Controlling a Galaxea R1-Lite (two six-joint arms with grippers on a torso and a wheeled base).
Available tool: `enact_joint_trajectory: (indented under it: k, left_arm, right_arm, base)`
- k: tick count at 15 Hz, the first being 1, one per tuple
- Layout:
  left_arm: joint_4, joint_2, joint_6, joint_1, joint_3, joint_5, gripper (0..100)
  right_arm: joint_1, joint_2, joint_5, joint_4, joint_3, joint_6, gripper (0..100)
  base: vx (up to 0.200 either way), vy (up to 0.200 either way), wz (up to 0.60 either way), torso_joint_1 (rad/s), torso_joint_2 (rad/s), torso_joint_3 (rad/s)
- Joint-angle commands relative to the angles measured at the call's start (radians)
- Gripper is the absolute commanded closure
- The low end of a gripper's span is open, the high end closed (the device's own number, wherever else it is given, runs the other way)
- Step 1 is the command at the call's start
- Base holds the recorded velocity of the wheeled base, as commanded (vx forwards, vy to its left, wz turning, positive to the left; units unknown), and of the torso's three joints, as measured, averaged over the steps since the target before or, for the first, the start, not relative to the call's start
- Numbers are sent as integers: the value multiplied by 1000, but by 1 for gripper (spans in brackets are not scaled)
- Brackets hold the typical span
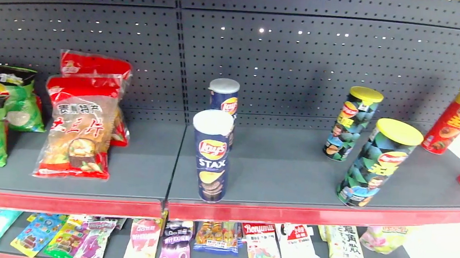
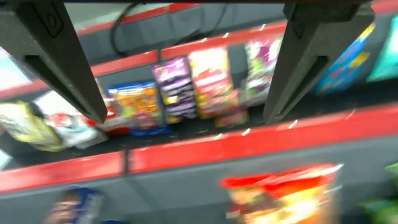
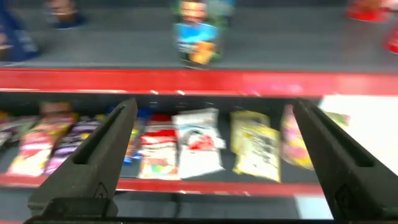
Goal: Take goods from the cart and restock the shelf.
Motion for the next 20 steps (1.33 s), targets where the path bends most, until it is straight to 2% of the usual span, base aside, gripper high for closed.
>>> enact_joint_trajectory:
  k: [1,7,8,9,10,11,13,14,16,17,20]
  left_arm:
    - [0,1,0,1,0,0,0]
    - [-1,-1,5,-4,0,-3,0]
    - [2,10,3,-4,-31,-12,0]
    - [-6,244,-78,-21,-258,-12,0]
    - [-7,413,-224,-22,-419,-18,0]
    - [5,577,-255,-25,-571,-21,0]
    - [0,766,-238,-25,-646,-23,0]
    - [-1,919,-207,-27,-684,-29,0]
    - [2,1108,-203,-28,-779,-49,0]
    - [2,1195,-189,-44,-813,-46,0]
    - [2,1335,-117,-70,-813,-46,0]
  right_arm:
    - [1,2,1,0,0,0,0]
    - [1,2,1,-1,0,4,0]
    - [1,2,1,-1,0,4,0]
    - [1,2,1,-1,0,4,0]
    - [1,2,1,0,0,4,0]
    - [1,2,1,-1,0,4,0]
    - [1,2,1,-1,0,4,0]
    - [1,2,1,0,0,4,0]
    - [1,2,1,0,0,4,0]
    - [1,2,1,0,0,4,0]
    - [1,2,1,-1,0,4,0]
  base:
    - [0,0,0,0,0,0]
    - [0,0,0,0,0,0]
    - [0,0,0,0,0,0]
    - [0,0,0,0,0,0]
    - [0,0,0,0,0,0]
    - [0,0,0,0,0,0]
    - [0,0,0,0,0,0]
    - [0,0,0,0,0,0]
    - [0,0,0,0,0,0]
    - [0,0,0,0,0,0]
    - [0,0,0,0,0,0]
